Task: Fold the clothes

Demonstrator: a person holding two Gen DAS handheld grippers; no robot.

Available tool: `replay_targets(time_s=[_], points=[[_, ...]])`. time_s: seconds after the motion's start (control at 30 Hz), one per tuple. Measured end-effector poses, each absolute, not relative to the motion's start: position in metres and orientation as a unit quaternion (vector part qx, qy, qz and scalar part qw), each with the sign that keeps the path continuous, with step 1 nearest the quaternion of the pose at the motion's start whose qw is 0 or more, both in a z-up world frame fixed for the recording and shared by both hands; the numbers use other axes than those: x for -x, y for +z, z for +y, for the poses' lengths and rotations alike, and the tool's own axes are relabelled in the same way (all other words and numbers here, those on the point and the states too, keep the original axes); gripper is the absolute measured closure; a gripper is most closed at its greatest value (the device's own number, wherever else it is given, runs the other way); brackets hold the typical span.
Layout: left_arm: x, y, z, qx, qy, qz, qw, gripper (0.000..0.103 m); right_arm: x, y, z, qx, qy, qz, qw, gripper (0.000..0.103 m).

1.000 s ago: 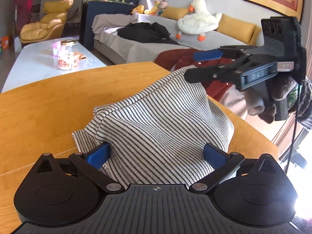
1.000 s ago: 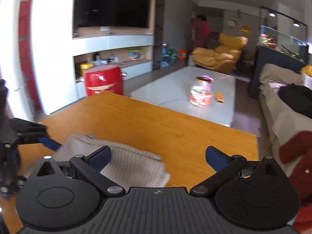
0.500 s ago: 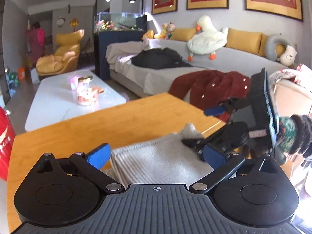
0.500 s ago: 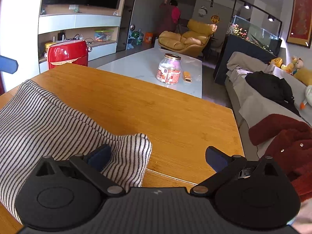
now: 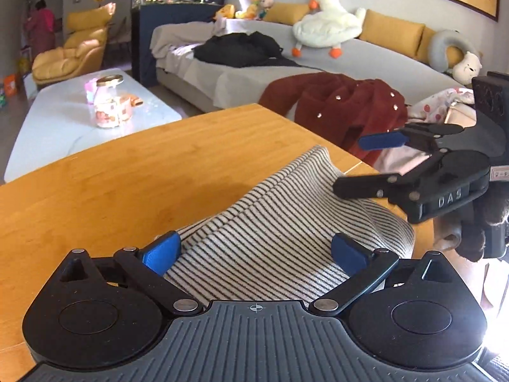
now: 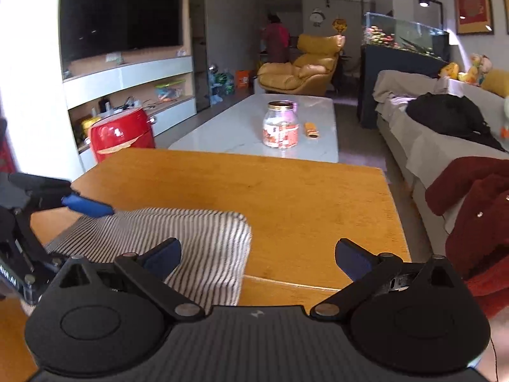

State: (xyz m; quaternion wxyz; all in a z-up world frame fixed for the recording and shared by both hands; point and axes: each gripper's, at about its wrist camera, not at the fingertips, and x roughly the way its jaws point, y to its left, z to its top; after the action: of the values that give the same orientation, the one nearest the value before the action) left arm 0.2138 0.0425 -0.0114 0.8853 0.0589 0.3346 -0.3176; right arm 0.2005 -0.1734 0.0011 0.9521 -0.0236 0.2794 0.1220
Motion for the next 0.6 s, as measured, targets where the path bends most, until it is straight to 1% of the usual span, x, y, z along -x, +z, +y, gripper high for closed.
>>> replay_targets(time_s=[0.13,0.3,0.43,0.5,0.6], points=[[-0.221,-0.016,0.051,-0.034,-0.317,0.345,0.883,0.000,-0.224,-0.021,-0.159,0.064,0.099,0.327,0.938,0.000],[-0.228,-0.022,0.060,-0.010,-0.315,0.352,0.882,0.000,-0.230,-0.025,-0.155,0.050,0.096,0.325,0.939,0.000],[-0.234,-0.024,0.067,0.009,-0.313,0.362,0.878,0.000,-0.216,-0.018,-0.160,0.038,0.095,0.324,0.940,0.000],[-0.238,-0.025,0.072,0.023,-0.310,0.370,0.876,0.000,-0.202,-0.013,-0.167,0.016,0.100,0.326,0.940,0.000],[-0.244,-0.026,0.079,0.042,-0.305,0.381,0.872,0.000,-0.175,-0.009,-0.184,-0.046,0.124,0.341,0.931,0.000]])
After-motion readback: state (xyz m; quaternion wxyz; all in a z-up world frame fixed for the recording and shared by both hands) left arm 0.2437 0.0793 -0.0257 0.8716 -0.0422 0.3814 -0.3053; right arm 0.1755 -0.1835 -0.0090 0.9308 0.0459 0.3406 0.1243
